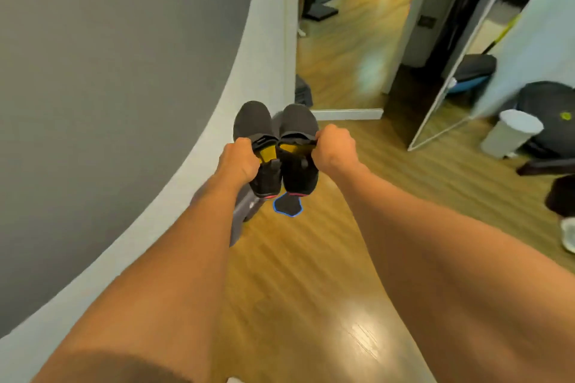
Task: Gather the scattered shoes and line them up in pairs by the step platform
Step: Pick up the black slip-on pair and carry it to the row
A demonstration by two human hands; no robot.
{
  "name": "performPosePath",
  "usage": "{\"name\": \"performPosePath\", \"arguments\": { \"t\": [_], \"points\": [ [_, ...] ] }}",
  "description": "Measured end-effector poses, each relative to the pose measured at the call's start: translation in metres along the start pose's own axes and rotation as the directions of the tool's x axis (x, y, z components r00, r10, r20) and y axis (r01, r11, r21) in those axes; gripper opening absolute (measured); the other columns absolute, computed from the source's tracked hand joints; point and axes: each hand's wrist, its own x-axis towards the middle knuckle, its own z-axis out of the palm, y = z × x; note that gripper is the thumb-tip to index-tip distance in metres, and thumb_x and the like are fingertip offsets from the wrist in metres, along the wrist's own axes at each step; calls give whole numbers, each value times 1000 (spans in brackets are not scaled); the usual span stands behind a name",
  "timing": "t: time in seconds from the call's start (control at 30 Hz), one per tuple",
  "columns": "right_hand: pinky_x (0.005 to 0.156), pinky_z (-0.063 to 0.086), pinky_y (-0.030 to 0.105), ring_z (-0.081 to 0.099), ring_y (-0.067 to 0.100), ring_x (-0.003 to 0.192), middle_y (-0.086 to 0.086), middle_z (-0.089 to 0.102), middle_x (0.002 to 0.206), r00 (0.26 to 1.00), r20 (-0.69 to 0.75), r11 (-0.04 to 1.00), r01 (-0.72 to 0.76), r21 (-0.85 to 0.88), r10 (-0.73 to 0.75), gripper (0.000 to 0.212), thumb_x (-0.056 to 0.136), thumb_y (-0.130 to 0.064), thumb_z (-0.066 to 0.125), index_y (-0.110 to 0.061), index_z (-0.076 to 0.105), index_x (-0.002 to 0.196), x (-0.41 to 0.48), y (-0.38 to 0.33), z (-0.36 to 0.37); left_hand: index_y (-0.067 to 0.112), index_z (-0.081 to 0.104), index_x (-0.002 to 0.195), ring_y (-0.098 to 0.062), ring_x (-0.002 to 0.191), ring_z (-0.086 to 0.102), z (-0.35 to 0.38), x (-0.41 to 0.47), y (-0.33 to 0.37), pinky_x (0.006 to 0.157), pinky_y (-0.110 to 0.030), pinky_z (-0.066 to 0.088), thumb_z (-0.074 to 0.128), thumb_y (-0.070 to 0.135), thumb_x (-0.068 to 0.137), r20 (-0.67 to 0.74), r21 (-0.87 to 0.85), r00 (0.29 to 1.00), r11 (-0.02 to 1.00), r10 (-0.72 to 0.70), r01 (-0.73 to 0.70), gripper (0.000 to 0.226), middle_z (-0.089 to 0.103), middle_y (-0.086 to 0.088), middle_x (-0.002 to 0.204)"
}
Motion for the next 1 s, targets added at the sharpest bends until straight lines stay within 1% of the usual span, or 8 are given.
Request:
{"name": "performPosePath", "arguments": {
  "t": [0.07, 0.13, 0.3, 0.4, 0.47, 0.73, 0.9, 1.0],
  "points": [
    [67, 40, 32, 60, 37, 97, 17, 65, 105, 994, -46, 995, -101, 18, 101, 25, 86, -9, 52, -6, 64, 108, -10, 69, -31, -1, 55, 116, -45, 110, 52, 38, -9, 65, 87, -44, 45, 41, 0, 90, 52, 53, 994, 994, 97, -99, 30, 55, -28, 123],
    [66, 41, 33, 59, 38, 93, 18, 65, 103, 977, -97, 982, -186, 40, 189, 24, 86, -8, 53, -5, 64, 106, -21, 132, -60, 0, 54, 121, -44, 112, 51, 74, -18, 128, 86, -44, 44, 40, -1, 90, 96, 67, 981, 982, 170, -177, 34, 54, -27, 125],
    [69, 44, 34, 59, 38, 93, 17, 64, 103, 886, -190, 905, -403, 133, 423, 25, 86, -8, 53, -6, 65, 107, -58, 274, -122, 0, 55, 120, -43, 107, 52, 153, -48, 267, 72, -40, 40, 40, -1, 91, 215, 78, 910, 923, 354, -377, 32, 54, -26, 126],
    [69, 42, 34, 57, 38, 98, 18, 64, 105, 815, -232, 847, -504, 168, 531, 26, 87, -7, 52, -7, 65, 109, -81, 353, -153, 0, 56, 115, -42, 106, 52, 200, -65, 345, 72, -37, 35, 41, -2, 89, 272, 58, 838, 861, 473, -505, 30, 54, -26, 123],
    [70, 42, 35, 57, 38, 100, 18, 64, 106, 765, -252, 805, -565, 179, 593, 27, 87, -7, 52, -7, 65, 111, -94, 400, -172, 0, 57, 111, -43, 104, 52, 230, -79, 393, 72, -38, 38, 41, -2, 88, 313, 31, 787, 822, 531, -568, 28, 56, -27, 118],
    [74, 48, 37, 59, 35, 100, 16, 67, 104, 517, -306, 590, -771, 240, 800, 26, 86, -7, 55, -9, 68, 109, -138, 562, -239, 5, 58, 117, -39, 94, 53, 347, -117, 573, 72, -38, 45, 40, -2, 86, 466, -87, 574, 681, 673, -727, 37, 57, -22, 118],
    [82, 53, 37, 61, 32, 98, 14, 67, 103, 341, -347, 454, -827, 332, 874, 24, 88, -7, 55, -9, 69, 107, -166, 647, -270, 4, 54, 127, -40, 109, 53, 408, -152, 670, 80, -39, 46, 36, -3, 88, 537, -174, 426, 590, 728, -788, 43, 54, -22, 128],
    [76, 52, 35, 62, 29, 91, 12, 68, 99, 259, -351, 385, -849, 361, 900, 21, 88, -8, 57, -10, 69, 104, -188, 700, -281, 3, 55, 127, -38, 115, 51, 451, -182, 719, 86, -40, 44, 37, -5, 88, 559, -180, 343, 514, 755, -838, 43, 54, -22, 130]
  ]
}}
